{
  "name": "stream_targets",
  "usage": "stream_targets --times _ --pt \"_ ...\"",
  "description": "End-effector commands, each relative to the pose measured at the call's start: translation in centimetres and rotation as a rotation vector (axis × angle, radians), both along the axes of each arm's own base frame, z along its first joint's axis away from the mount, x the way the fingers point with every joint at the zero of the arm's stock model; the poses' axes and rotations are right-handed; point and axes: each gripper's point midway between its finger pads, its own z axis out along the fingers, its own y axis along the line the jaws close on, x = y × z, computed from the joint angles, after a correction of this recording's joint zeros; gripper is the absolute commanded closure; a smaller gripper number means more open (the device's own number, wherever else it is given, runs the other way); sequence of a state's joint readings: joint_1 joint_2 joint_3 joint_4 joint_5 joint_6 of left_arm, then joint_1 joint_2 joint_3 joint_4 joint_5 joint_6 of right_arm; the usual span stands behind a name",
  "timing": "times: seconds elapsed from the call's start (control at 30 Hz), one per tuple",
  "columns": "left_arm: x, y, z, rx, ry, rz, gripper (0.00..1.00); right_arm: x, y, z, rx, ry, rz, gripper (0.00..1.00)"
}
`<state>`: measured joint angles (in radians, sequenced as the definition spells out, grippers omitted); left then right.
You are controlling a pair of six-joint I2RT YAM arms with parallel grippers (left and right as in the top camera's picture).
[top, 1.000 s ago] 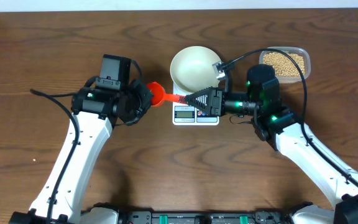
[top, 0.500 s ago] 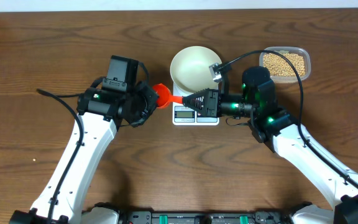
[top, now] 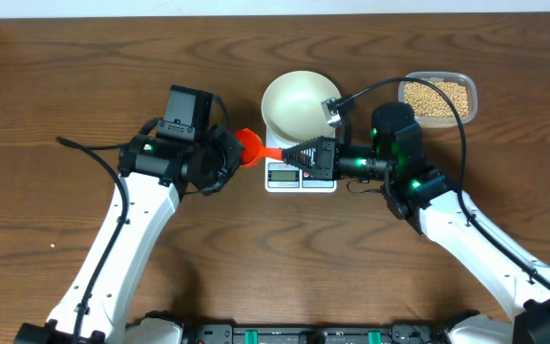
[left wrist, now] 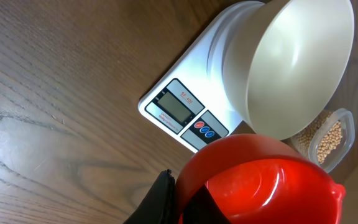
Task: Scoop item into bowl and weigh 50g on scale
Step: 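Grasp the scoop handle with the right gripper and release the left gripper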
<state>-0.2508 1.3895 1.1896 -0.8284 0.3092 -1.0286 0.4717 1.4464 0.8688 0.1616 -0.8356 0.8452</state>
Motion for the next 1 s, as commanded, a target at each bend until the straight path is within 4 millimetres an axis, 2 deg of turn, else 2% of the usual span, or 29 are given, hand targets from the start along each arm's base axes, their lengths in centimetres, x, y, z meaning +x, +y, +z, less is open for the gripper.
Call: stream_targets --times 0.0,0.03,0.1,0.2,0.27,0.43,0.6,0.73,0.83,0.9,0.97 --pt "0.0 -0.2 0.4 -0.009 -0.006 0.003 0.85 0.1 0.4 0.8 0.006 -0.024 0.003 0.99" --pt "0.0 -0.2 0.4 -0.009 -0.006 0.003 0.83 0.2 0.4 0.8 0.006 -0.025 0.002 0.99" --pt "0.0 -0.2 0.3 -0.008 -0.004 0.003 0.67 0.4 0.2 0.8 0.001 -0.037 -0.01 0.99" --pt "-0.1 -0.1 0.3 -0.001 -0.003 -0.007 0.54 1.0 -0.1 0.7 -0.01 -0.048 -0.038 0.99" --pt "-0.3 0.2 0.1 0.014 0.006 0.0 0.48 1.6 -0.6 0.6 -0.014 -0.053 -0.057 0.99" --pt "-0.5 1.2 -0.4 0.072 0.016 0.02 0.46 3.5 -3.0 0.6 -0.022 -0.073 -0.115 0.99" --pt "-0.3 1.8 -0.4 0.104 0.005 0.027 0.46 4.3 -4.4 0.7 -0.017 -0.081 -0.137 0.99" --pt "-0.2 1.8 -0.4 0.148 -0.035 -0.077 0.46 4.5 -5.8 1.3 0.015 -0.079 -0.118 0.99" --pt "-0.2 1.8 -0.4 0.212 -0.089 -0.242 0.46 4.6 -8.1 3.3 0.046 -0.125 -0.128 0.99" --pt "-0.2 1.7 -0.4 0.226 -0.101 -0.278 0.46 4.6 -9.4 4.6 0.055 -0.157 -0.151 0.99" --pt "-0.2 1.1 -0.2 0.224 -0.133 -0.349 0.5 4.3 -12.1 6.1 0.037 -0.203 -0.213 0.99"
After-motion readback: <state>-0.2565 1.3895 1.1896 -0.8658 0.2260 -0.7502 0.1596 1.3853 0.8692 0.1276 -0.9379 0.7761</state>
